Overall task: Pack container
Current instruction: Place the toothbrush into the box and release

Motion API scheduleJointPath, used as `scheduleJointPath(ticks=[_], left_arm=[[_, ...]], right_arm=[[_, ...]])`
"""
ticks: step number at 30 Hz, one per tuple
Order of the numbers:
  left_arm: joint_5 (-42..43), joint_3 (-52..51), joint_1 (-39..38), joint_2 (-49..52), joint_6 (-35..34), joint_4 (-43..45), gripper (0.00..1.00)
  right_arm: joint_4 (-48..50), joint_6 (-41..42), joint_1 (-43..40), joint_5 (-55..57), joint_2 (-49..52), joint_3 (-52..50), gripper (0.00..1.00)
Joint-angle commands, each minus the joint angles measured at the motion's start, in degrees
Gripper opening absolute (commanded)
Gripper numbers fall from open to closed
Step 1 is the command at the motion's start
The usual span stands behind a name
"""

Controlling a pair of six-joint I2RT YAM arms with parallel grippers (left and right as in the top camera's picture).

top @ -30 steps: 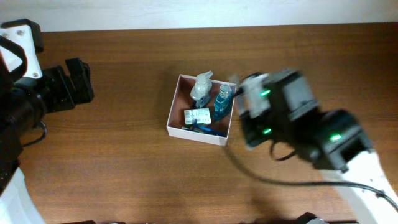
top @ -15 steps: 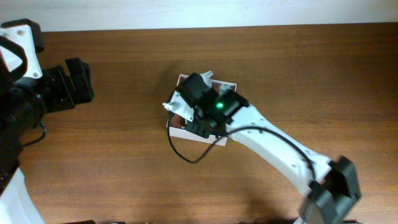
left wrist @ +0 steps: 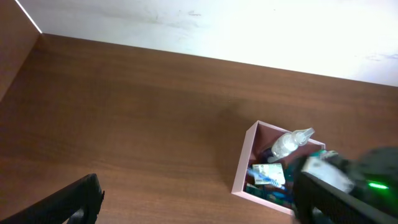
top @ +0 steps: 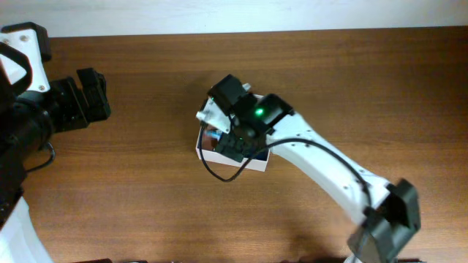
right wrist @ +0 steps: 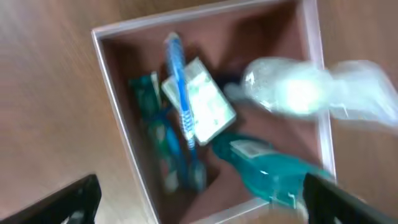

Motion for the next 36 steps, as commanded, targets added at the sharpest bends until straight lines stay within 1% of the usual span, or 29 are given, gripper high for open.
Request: scheduleJointPath(ticks=[1,4,6,11,13,15,20,22,25,32,36], left_arm=[[0.0,0.1,0.3,-0.6,0.1,0.0,1.00],[0.0,0.1,0.3,-0.6,0.1,0.0,0.99],[0.0,0.1,0.3,-0.6,0.1,0.0,1.00],[0.0,0.1,0.3,-0.6,0.1,0.0,0.99],[0.0,0.1,0.3,-0.6,0.1,0.0,1.00],[0.0,0.1,0.3,-0.6,0.1,0.0,1.00],[0.0,0.1,0.3,-0.6,0.1,0.0,1.00],[0.0,0.1,0.3,-0.6,0.1,0.0,0.99],[0.0,0.1,0.3,-0.6,0.1,0.0,1.00],[0.0,0.1,0.3,-0.6,0.1,0.0,0.99],[0.0,0.1,0.3,-0.6,0.1,0.0,0.99]], right_arm=[[-6.0,15.1,0.1,-0.6,-7.3,8.1,0.99],[-11.4,21.9,0.1,-2.7,-10.1,11.9,0.99],[-13.5,24.5,0.1,-5.1,-11.9,13.5,0.99],[-13.7,29.6,0.1,-12.6,-16.8,14.1,0.99],[-13.8,29.7,0.1,-15.1,-17.7,14.1,0.99],[-14.5,29.4,0.1,-14.8,-18.1,14.1,0.99],[-12.8,28.8,-1.9,-7.0,-18.2,14.3,0.99],[-12.2,28.8,-4.5,-4.2,-18.5,14.3,0.99],[-10.7,30.7,-10.5,-4.5,-20.1,14.3,0.99],[-9.4,31.5,-25.8,-10.5,-26.2,14.0,0.99],[-9.3,30.8,-32.0,-10.7,-33.4,9.2,0.99]])
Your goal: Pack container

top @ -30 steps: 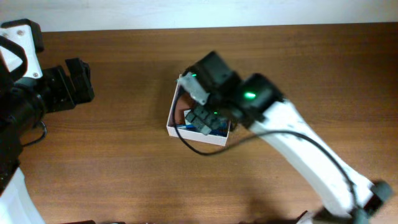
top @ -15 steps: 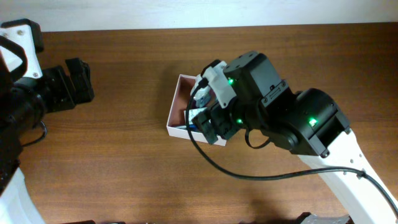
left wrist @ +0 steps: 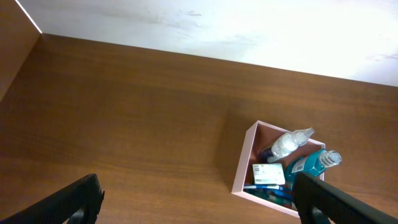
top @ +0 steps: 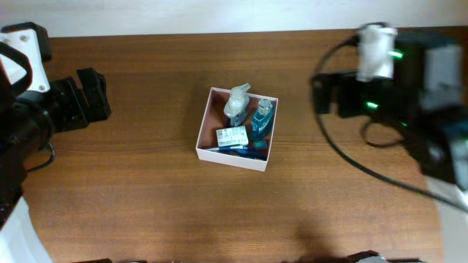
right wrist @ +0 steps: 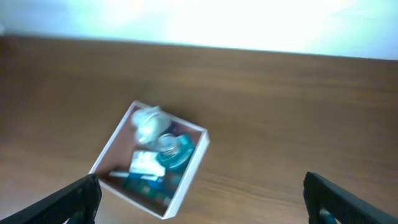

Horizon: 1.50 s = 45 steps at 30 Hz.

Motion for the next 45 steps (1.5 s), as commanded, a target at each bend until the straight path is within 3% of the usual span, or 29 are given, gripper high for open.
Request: scheduleJointPath(ticks=[1,3,12,19,29,45], left_arm=[[0.0,0.1,0.3,-0.6,0.1,0.0,0.99],[0.0,0.1,0.3,-0.6,0.1,0.0,0.99],[0.0,0.1,0.3,-0.6,0.1,0.0,1.00],[0.0,0.1,0.3,-0.6,0.1,0.0,0.99],[0.0,0.1,0.3,-0.6,0.1,0.0,0.99],[0.0,0.1,0.3,-0.6,0.1,0.0,0.99]], right_arm=[[0.4,-0.3,-4.4,-1.6,-8.3,-5.1,0.99],[1.5,-0.4,-6.1,-1.6,-12.9,-10.0,0.99],[15.6,-0.1,-9.4,-6.3,-46.0,-50.6,0.99],[19.5,1.4,-9.4,-6.8,-67.0,-75.1,0.99],[24.0,1.4,-9.4,-6.8,-76.2,-89.4,0.99],[25.0,1.4,-9.3,-6.8,-76.3,-98.8,0.99]])
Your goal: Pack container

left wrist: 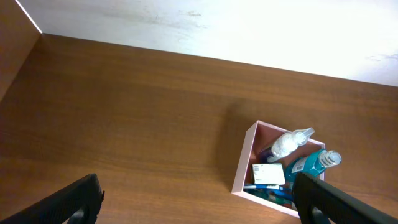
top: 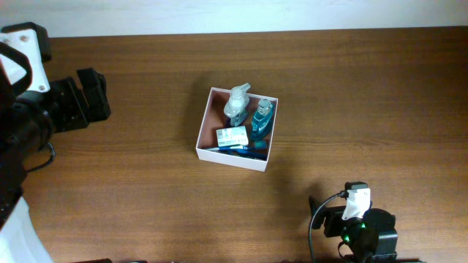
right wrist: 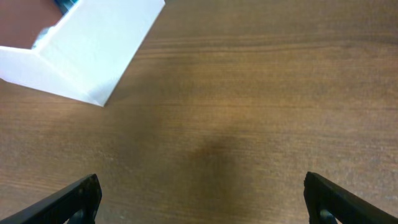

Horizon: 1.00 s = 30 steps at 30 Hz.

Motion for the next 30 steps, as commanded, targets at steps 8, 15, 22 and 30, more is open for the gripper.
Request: scheduleJointPath(ticks=[8,15,22,30], left_arm=[[0.0,0.1,0.3,-0.6,0.1,0.0,1.00],[0.0,0.1,0.3,-0.6,0.1,0.0,0.99],[0.0,-0.1,0.3,-1.1,0.1,0.0,0.99],[-6.0,-12.3,0.3,-13.1,0.1,4.1,1.00]], right_arm=[[0.3,0.4,-0.4,-0.5,-0.7,-0.6,0.99],[0.3,0.4,-0.4,-0.5,-0.7,-0.6,0.99],[0.3,0.4,-0.4,-0.5,-0.7,-0.6,0.99],[0.3,0.4,-0.4,-0.5,-0.7,-0.6,0.99]])
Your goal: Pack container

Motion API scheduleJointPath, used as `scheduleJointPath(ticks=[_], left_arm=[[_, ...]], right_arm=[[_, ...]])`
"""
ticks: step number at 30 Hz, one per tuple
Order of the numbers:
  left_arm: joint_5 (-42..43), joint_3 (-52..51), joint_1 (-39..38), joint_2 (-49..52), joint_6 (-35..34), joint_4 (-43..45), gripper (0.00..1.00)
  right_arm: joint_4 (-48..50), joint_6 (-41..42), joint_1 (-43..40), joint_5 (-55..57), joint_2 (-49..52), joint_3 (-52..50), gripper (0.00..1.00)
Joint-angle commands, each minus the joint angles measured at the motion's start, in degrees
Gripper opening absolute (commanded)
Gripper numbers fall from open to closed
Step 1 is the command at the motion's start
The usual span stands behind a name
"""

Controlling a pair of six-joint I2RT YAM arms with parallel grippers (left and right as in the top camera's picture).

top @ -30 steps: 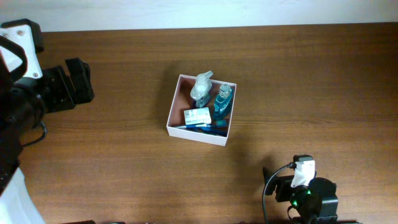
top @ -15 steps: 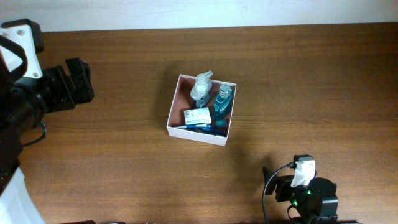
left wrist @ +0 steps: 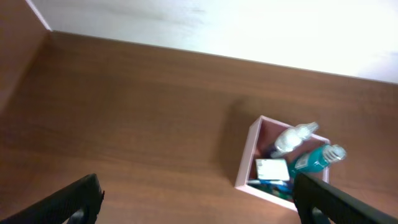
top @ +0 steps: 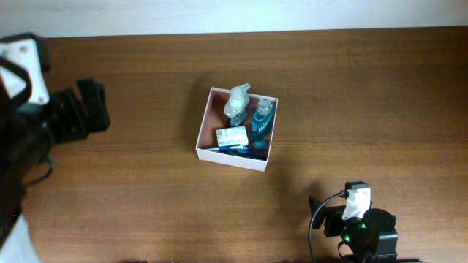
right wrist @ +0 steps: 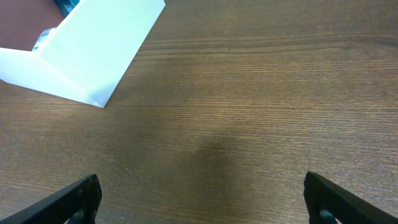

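A white box with a pink inside (top: 232,158) stands mid-table. In it lie a clear spray bottle (top: 236,103), a teal bottle (top: 262,118), a white-blue packet (top: 232,136) and a blue item along the front wall, too small to name. The left wrist view shows the box (left wrist: 247,155) and both bottles from afar. My left gripper (top: 93,108) sits at the far left, open and holding nothing (left wrist: 196,205). My right gripper (right wrist: 199,202) is open low over bare wood at the front right, with only the box's white corner (right wrist: 93,56) in its view.
The right arm (top: 358,232) is folded at the table's front edge, right of the box. A pale wall (left wrist: 249,25) runs behind the table's far edge. Bare brown wood lies all around the box.
My left arm has shifted slightly, so the left wrist view is blurred and the box sits a little differently in it. The right arm and the box's contents are unchanged.
My right gripper was open right over the box, with the bottles beneath it. Then the right arm was up at the table's far right, with all items lying in the box. Later it was folded at the front right edge, where it still is.
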Motion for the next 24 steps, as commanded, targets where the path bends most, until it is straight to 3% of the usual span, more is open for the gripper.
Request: scheduleJointPath(ticks=[1,5,11,17,24], left_arm=[[-3.8,-9.6,0.3,-9.8,0.1,4.6,0.99],[-0.1,-29.9,0.3,-22.7,0.3,19.0,1.00],[12.0,-63.9,0.3,-44.0,5.5,38.9,1.00],[12.3,-89.2,0.3,-61.5,5.5,44.3,1.00],[12.3,-107.3,0.3,-73.4,5.2,49.9,1.00]], right_arm=[[0.2,0.4,-0.4,-0.5,-0.7,-0.5,0.99],[0.2,0.4,-0.4,-0.5,-0.7,-0.5,0.99],[0.2,0.4,-0.4,-0.5,-0.7,-0.5,0.99],[0.2,0.4,-0.4,-0.5,-0.7,-0.5,0.99],[0.1,0.4,-0.4,-0.5,-0.7,-0.5,0.99]])
